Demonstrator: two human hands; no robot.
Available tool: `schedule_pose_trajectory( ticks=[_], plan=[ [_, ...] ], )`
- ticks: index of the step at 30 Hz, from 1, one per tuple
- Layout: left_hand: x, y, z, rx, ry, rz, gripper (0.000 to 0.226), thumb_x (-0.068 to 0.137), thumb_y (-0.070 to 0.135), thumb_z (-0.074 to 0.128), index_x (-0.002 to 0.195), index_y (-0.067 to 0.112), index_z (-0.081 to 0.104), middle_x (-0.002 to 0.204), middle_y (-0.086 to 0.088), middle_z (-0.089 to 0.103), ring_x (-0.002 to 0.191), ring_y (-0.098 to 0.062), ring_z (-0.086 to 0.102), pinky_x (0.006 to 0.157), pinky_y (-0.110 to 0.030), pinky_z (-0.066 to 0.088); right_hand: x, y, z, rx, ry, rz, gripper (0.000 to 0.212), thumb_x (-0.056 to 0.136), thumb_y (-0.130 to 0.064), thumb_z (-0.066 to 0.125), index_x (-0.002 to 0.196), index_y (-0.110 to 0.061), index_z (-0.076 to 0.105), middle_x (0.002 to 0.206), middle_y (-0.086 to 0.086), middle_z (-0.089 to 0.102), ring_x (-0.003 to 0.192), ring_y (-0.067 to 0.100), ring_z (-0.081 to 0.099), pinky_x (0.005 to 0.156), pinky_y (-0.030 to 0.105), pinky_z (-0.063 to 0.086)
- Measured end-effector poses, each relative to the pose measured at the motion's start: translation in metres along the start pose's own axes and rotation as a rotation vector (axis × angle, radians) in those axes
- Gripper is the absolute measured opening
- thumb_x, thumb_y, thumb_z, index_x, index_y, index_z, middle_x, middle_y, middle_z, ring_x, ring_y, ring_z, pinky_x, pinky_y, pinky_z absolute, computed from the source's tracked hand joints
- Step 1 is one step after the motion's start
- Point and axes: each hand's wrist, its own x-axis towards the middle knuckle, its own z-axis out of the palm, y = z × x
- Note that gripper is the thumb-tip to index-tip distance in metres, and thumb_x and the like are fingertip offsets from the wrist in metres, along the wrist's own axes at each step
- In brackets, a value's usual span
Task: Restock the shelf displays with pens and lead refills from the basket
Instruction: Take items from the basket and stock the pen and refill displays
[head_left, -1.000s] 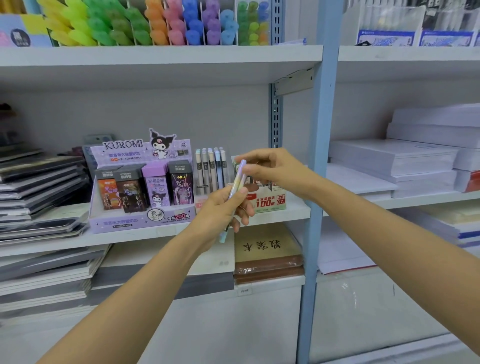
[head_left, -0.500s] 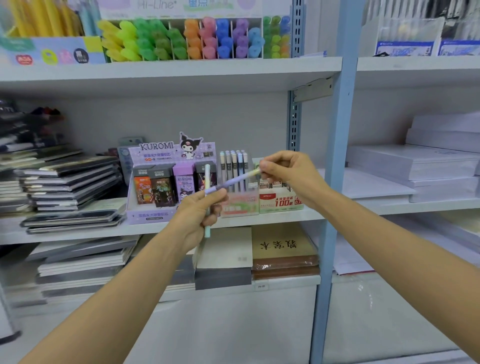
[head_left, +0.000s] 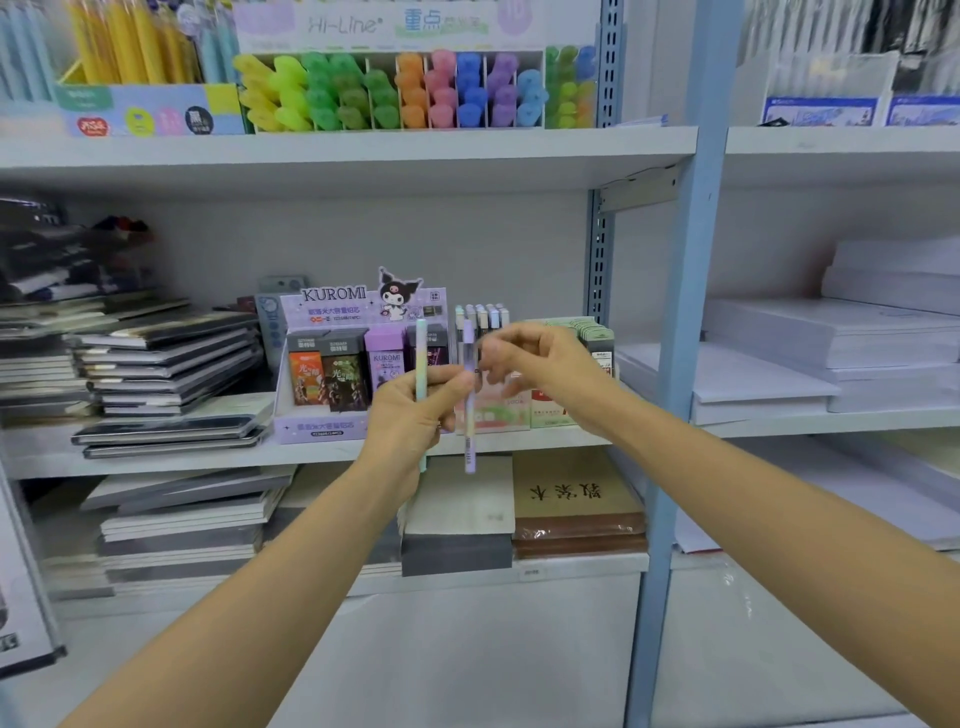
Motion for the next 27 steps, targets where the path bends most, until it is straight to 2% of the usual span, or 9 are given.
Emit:
schedule_pose_trajectory(
  ticks=[2,4,6,8,11,14,18,22,27],
  plan=[
    [-0.002,-0.001,0.005,0.046,-0.019,0.042,0.01,0.078,0.012,0.076,0.085,0.011,0.068,0.057,0.006,0.066,0.04,-0.003,0.045,0.039,-0.012,0.035,0.006,-0.007,0.003,0.029,0.041,-0.036,0.012,0.086,-0.018,0.07,0.096,-0.012,0.068,0.078,-0.001,0.072,0.07,0.01,0.067,0.063,0.021,0.054],
    [-0.003,-0.002,0.008,0.05,-0.023,0.068,0.01,0.08,0.01,0.076,0.085,0.01,0.067,0.054,0.008,0.064,0.041,-0.003,0.046,0.04,-0.012,0.036,0.01,-0.009,0.004,0.047,0.036,-0.045,0.006,0.084,-0.01,0.071,0.09,-0.011,0.068,0.073,0.0,0.072,0.065,0.01,0.067,0.06,0.018,0.052],
    [0.0,-0.001,0.006,0.06,-0.015,0.065,0.01,0.083,0.014,0.073,0.091,0.01,0.068,0.057,0.008,0.063,0.044,-0.002,0.047,0.041,-0.012,0.036,0.013,-0.011,-0.001,0.044,0.047,-0.046,0.008,0.086,-0.008,0.069,0.094,-0.011,0.07,0.08,0.004,0.074,0.071,0.012,0.07,0.065,0.018,0.054],
    [0.006,-0.001,0.0,0.05,-0.008,0.018,0.011,0.09,0.017,0.066,0.098,0.01,0.066,0.069,0.004,0.064,0.049,-0.003,0.049,0.041,-0.013,0.036,0.018,-0.013,-0.012,0.053,0.096,-0.052,0.012,0.088,-0.008,0.065,0.099,-0.012,0.07,0.089,0.007,0.074,0.08,0.015,0.071,0.07,0.019,0.055],
    [0.015,-0.001,-0.009,0.013,0.015,-0.022,0.017,0.099,0.014,0.047,0.101,0.006,0.062,0.086,-0.004,0.061,0.059,-0.008,0.052,0.046,-0.017,0.04,0.032,-0.02,-0.036,0.046,0.302,-0.143,0.012,0.092,-0.006,0.06,0.101,-0.01,0.067,0.093,0.01,0.072,0.084,0.017,0.07,0.077,0.024,0.058],
    [0.02,-0.003,-0.016,0.046,0.022,0.032,0.025,0.103,0.01,0.037,0.099,0.01,0.061,0.087,-0.007,0.06,0.063,-0.011,0.054,0.053,-0.019,0.047,0.047,-0.023,-0.054,-0.011,0.504,-0.277,0.014,0.095,-0.006,0.057,0.105,-0.001,0.065,0.095,0.014,0.069,0.087,0.02,0.069,0.079,0.029,0.058],
    [0.023,-0.008,-0.022,0.141,-0.022,0.119,0.021,0.103,0.015,0.042,0.106,0.016,0.062,0.076,-0.001,0.066,0.064,-0.011,0.062,0.067,-0.027,0.057,0.06,-0.008,-0.053,-0.275,0.404,-0.202,0.014,0.096,-0.007,0.054,0.106,-0.002,0.064,0.096,0.016,0.069,0.085,0.021,0.069,0.077,0.027,0.058],
    [0.023,-0.011,-0.02,0.167,-0.065,0.161,0.019,0.102,0.015,0.045,0.106,0.022,0.063,0.064,0.008,0.063,0.057,-0.007,0.056,0.06,-0.018,0.051,0.062,0.01,-0.05,-0.44,0.36,-0.202,0.01,0.096,-0.009,0.055,0.098,-0.01,0.064,0.091,0.006,0.068,0.083,0.015,0.068,0.073,0.018,0.056],
    [0.026,-0.015,-0.015,0.135,-0.089,0.135,0.02,0.101,0.015,0.047,0.112,0.019,0.063,0.062,0.008,0.061,0.056,-0.007,0.052,0.057,-0.018,0.049,0.065,0.026,-0.048,-0.463,0.236,-0.115,0.01,0.095,-0.009,0.056,0.098,-0.012,0.065,0.086,-0.002,0.067,0.085,0.014,0.069,0.073,0.018,0.057]
  ],
)
